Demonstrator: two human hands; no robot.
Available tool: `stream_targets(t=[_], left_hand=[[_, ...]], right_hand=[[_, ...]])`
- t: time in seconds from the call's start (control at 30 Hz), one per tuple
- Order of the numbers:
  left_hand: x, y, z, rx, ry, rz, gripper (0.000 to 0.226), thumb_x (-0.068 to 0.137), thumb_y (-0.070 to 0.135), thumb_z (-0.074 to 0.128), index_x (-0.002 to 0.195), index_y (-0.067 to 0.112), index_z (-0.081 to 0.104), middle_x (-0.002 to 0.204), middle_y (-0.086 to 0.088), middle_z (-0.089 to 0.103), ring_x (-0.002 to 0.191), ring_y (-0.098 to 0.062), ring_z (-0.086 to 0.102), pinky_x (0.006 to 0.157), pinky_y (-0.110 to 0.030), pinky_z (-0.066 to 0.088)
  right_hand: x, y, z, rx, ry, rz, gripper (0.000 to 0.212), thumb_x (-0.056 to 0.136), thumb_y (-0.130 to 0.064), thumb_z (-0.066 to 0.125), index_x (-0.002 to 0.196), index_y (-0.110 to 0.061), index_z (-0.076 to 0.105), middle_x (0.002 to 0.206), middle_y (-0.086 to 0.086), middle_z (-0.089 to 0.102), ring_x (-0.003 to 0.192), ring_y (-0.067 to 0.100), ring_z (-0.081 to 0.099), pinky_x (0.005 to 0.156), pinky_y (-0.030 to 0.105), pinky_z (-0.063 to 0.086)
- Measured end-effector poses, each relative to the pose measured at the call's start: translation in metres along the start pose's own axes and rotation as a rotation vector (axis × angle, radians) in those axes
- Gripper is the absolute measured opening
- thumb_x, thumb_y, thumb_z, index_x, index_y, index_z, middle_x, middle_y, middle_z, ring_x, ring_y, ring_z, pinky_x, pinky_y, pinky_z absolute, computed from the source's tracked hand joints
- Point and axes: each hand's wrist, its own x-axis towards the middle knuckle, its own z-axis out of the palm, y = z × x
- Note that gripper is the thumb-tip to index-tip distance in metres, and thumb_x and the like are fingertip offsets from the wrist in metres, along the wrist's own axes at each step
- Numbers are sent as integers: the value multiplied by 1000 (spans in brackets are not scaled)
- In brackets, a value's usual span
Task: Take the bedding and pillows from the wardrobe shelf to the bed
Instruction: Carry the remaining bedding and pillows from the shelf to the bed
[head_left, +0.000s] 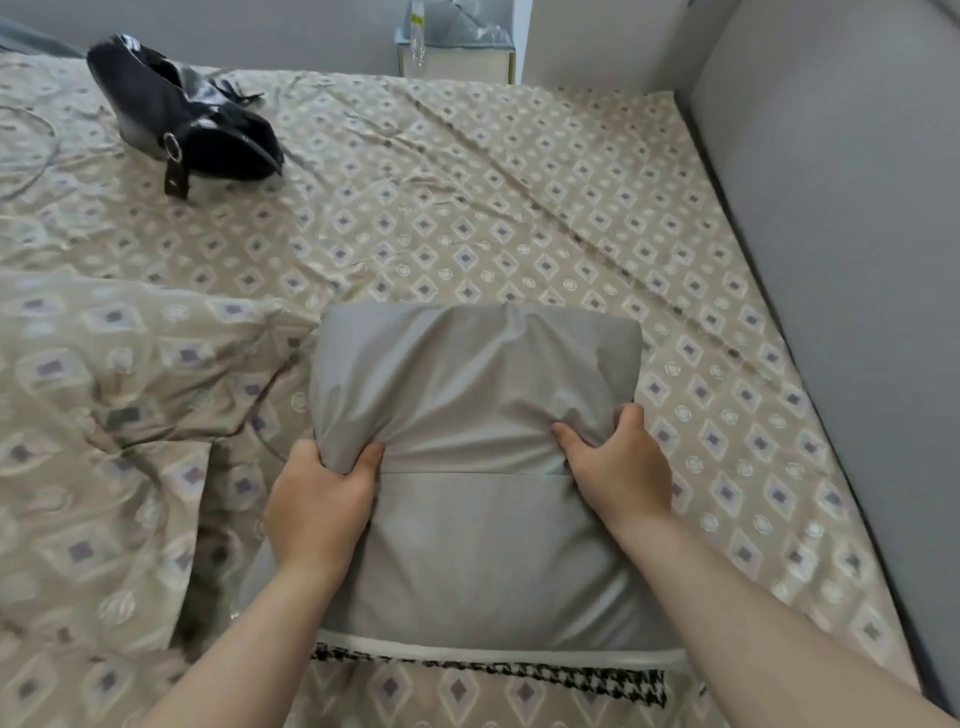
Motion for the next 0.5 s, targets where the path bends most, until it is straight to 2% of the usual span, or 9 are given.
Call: stream_targets(t=[0.13, 0.23, 0.33, 0.4, 0.5], left_hand=[[8, -15, 15, 100, 44, -49, 67, 61, 63, 74, 95, 11, 51, 101, -15, 64, 99, -39, 58, 79, -46, 45], [2, -24, 26, 211, -4, -58, 96, 57, 70, 72, 119, 1, 49, 122, -20, 56, 117, -41, 49, 95, -51, 39], [1, -32, 33, 270, -80, -20, 118, 61, 78, 61, 141, -2, 32, 145, -23, 40, 135, -38, 35, 109, -49, 30], [4, -34, 35, 290, -138, -12, 126, 59, 84, 55, 145, -3, 24, 152, -22, 31, 141, -34, 27, 114, -47, 24], [6, -29, 29, 305, -162, -14, 130, 55, 88, 49, 145, -2, 24, 153, -20, 29, 142, -33, 25, 114, -49, 23]], right_hand=[[5, 14, 18, -19, -28, 79, 75, 71, -66, 68, 110, -9, 42, 115, 16, 63, 106, 38, 61, 82, 41, 47], [-5, 32, 28, -76, -31, 126, 83, 73, -67, 65, 119, -2, 42, 123, 23, 56, 115, 41, 54, 92, 43, 43], [-11, 39, 36, -175, -49, 136, 92, 77, -70, 55, 131, 2, 35, 134, 26, 45, 124, 43, 43, 102, 45, 36], [-11, 39, 37, -186, -86, 152, 100, 78, -72, 50, 140, 3, 27, 141, 24, 39, 129, 41, 40, 105, 45, 34], [-11, 35, 33, -161, -141, 184, 103, 79, -74, 46, 145, 1, 21, 147, 22, 33, 133, 39, 37, 106, 45, 33]])
